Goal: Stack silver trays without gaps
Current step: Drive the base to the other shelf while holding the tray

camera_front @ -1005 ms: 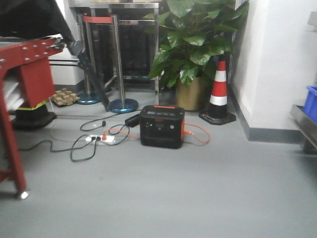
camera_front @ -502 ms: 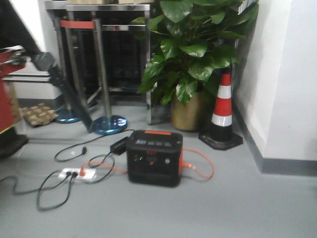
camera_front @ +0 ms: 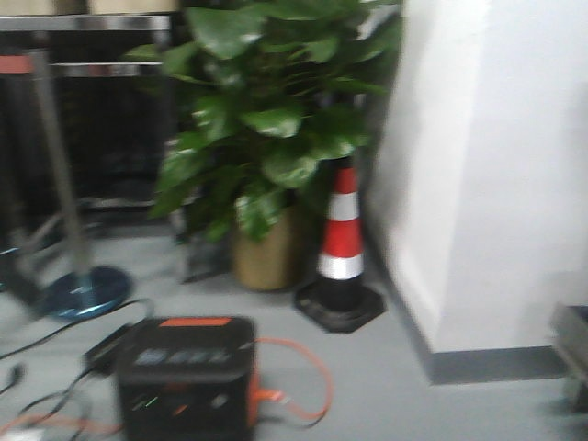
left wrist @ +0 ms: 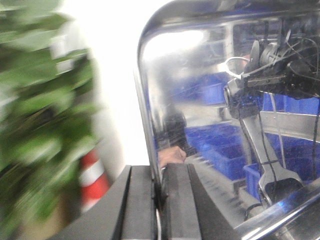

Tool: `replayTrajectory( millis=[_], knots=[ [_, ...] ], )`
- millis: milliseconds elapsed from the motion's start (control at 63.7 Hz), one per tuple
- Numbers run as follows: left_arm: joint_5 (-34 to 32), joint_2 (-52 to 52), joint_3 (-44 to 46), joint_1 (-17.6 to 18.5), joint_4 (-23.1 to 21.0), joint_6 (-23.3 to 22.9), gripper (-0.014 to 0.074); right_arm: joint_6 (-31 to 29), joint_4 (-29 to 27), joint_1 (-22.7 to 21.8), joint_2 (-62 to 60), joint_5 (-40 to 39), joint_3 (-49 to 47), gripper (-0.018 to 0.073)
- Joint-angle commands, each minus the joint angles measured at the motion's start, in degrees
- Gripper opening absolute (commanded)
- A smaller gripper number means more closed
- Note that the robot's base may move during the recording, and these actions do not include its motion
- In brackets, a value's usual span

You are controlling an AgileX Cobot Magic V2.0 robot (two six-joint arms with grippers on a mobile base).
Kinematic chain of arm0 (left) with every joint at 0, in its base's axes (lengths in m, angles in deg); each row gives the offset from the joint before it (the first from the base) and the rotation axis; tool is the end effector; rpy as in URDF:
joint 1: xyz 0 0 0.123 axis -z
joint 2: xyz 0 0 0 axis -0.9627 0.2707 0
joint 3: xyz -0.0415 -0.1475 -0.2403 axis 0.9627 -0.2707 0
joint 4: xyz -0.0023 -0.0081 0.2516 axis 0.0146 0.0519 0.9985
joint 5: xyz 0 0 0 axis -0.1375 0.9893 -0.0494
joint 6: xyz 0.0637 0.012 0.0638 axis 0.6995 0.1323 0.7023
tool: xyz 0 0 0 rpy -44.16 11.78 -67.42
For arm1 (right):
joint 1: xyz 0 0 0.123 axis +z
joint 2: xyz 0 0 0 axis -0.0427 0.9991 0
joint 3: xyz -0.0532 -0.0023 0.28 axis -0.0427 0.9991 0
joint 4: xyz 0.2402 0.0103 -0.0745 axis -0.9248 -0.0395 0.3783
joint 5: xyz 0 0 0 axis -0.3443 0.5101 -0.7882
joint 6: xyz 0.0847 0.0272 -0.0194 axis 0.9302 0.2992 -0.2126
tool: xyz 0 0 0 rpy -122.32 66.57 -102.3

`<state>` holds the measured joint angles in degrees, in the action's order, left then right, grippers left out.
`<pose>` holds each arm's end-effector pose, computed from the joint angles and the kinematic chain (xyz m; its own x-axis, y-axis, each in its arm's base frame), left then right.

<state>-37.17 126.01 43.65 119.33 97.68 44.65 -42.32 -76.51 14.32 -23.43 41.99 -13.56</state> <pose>0.1699 -0.1620 0.4277 0.0567 0.1000 -0.9934 0.6598 0.7430 0.1125 0.1556 0.0591 0.4306 -0.1954 0.0845 -0.9771 -0.3840 0.9102 0.1555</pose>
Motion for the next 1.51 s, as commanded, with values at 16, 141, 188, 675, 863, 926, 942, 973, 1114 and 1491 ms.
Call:
replayTrajectory(
  millis=[16, 141, 188, 675, 863, 926, 942, 973, 1114, 1491],
  knots=[
    [1.2, -0.8, 0.2, -0.7, 1.2, 0.2, -0.0018, -0.4, 1.9, -0.6, -0.6, -3.3, -0.3, -0.0068],
    [1.2, -0.8, 0.2, -0.7, 1.2, 0.2, -0.0018, -0.4, 1.9, -0.6, -0.6, -3.3, -0.3, -0.0068],
    [1.3, -0.8, 0.2, -0.8, 1.2, 0.2, -0.0018, -0.4, 1.9, -0.6, -0.6, -3.3, -0.3, -0.0068],
    [1.3, -0.8, 0.2, -0.8, 1.2, 0.2, -0.0018, -0.4, 1.9, -0.6, -0.6, -3.3, -0.3, -0.0068],
    [1.3, -0.8, 0.2, -0.8, 1.2, 0.2, -0.0018, -0.4, 1.9, -0.6, -0.6, -3.3, -0.3, -0.0068],
    [1.3, -0.8, 0.2, -0.8, 1.2, 0.2, -0.0018, -0.4, 1.9, -0.6, -0.6, -3.3, -0.3, -0.0068],
    [1.3, -0.8, 0.2, -0.8, 1.2, 0.2, -0.0018, -0.4, 1.9, -0.6, -0.6, -3.3, -0.3, -0.0068],
    [1.3, -0.8, 0.2, -0.8, 1.2, 0.2, -0.0018, -0.4, 1.9, -0.6, -0.6, -3.3, -0.3, -0.0068],
    [1.3, -0.8, 0.2, -0.8, 1.2, 0.2, -0.0018, -0.4, 1.9, -0.6, -0.6, -3.3, -0.3, -0.0068],
    [1.3, -0.8, 0.2, -0.8, 1.2, 0.2, -0.0018, -0.4, 1.9, -0.6, -0.6, -3.3, -0.3, -0.0068]
  ],
)
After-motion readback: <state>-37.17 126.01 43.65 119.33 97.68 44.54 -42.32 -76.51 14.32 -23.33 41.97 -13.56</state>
